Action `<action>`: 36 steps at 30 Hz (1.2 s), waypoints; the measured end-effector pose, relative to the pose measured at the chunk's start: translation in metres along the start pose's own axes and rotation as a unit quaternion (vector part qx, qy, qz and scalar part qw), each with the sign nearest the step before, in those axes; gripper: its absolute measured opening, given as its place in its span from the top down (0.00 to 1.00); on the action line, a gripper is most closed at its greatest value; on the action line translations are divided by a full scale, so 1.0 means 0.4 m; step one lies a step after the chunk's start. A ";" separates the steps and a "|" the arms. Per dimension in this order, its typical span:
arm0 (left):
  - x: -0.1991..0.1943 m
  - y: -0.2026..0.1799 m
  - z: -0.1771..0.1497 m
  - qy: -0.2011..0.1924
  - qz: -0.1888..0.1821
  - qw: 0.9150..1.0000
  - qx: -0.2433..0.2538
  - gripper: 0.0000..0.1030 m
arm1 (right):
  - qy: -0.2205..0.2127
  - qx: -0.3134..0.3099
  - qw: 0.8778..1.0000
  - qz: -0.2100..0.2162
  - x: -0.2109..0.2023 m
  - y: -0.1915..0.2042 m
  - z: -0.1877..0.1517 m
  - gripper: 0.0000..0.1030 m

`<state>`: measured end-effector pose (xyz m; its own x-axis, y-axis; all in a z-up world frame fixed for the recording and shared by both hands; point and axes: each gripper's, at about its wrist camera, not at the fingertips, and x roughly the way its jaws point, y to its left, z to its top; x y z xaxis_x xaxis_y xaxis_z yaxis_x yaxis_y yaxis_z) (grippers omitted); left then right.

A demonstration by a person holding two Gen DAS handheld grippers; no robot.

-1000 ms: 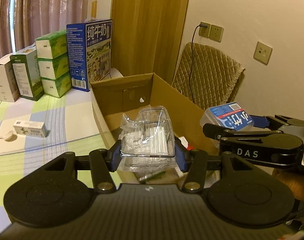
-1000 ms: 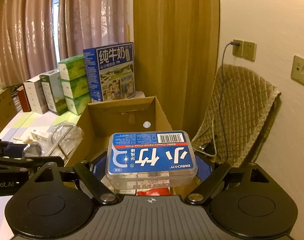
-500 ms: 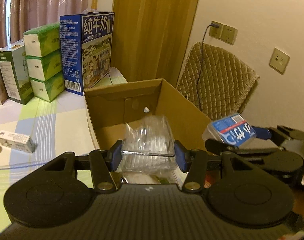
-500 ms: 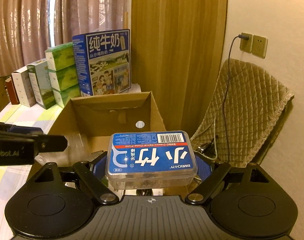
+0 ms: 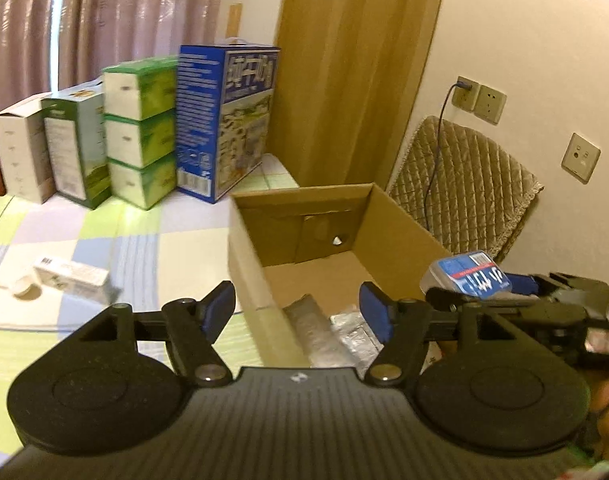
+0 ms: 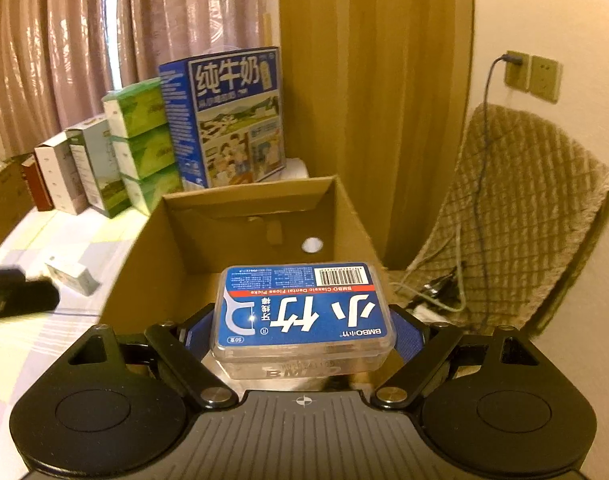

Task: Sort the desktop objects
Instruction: 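Lower both items into the box and open both grippers, then withdraw both open grippers from the box back over the table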

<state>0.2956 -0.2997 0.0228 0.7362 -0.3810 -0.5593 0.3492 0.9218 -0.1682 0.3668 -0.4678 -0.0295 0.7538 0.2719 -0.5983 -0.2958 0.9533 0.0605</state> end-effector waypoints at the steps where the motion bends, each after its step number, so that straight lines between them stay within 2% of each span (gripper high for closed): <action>1: -0.010 0.008 -0.005 0.001 0.000 1.000 -0.006 0.37 | 0.000 0.002 1.000 0.004 0.006 0.006 0.007 0.18; 4: -0.033 0.027 -0.022 0.003 0.006 1.000 -0.015 0.36 | -0.002 0.006 1.000 0.025 0.031 0.019 0.034 0.18; 5: -0.039 0.031 -0.026 0.004 0.007 1.000 -0.014 0.36 | 0.002 0.013 0.999 0.038 0.042 0.019 0.046 0.13; 6: -0.043 0.036 -0.031 0.005 0.010 1.000 -0.014 0.36 | 0.003 0.022 0.999 0.040 0.049 0.017 0.061 0.02; 7: -0.048 0.042 -0.036 0.006 0.014 1.000 -0.014 0.36 | -0.002 0.027 0.999 0.034 0.046 0.018 0.071 0.02; 11: -0.069 0.069 -0.056 0.011 0.026 0.999 -0.018 0.33 | -0.026 0.032 0.999 0.034 0.009 0.016 0.090 0.02; 13: -0.082 0.082 -0.067 0.012 0.033 0.999 -0.019 0.30 | -0.024 0.035 0.999 0.031 -0.013 0.013 0.074 0.02; 21: -0.147 0.131 -0.118 0.020 0.053 0.998 -0.034 0.28 | -0.006 0.051 0.998 0.026 -0.111 0.024 -0.008 0.02; 29: -0.243 0.177 -0.157 0.017 0.080 0.996 -0.039 0.22 | -0.005 0.045 0.998 0.048 -0.204 0.113 -0.058 0.02; 36: -0.331 0.240 -0.199 0.019 0.103 0.994 -0.043 0.15 | -0.007 0.044 0.995 0.095 -0.247 0.239 -0.099 0.02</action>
<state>0.1854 -0.1549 0.0160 0.7640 -0.1819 -0.6191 0.1413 0.9833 -0.1146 0.2408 -0.4089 0.0037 0.6971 0.4488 -0.5591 -0.3811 0.8925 0.2412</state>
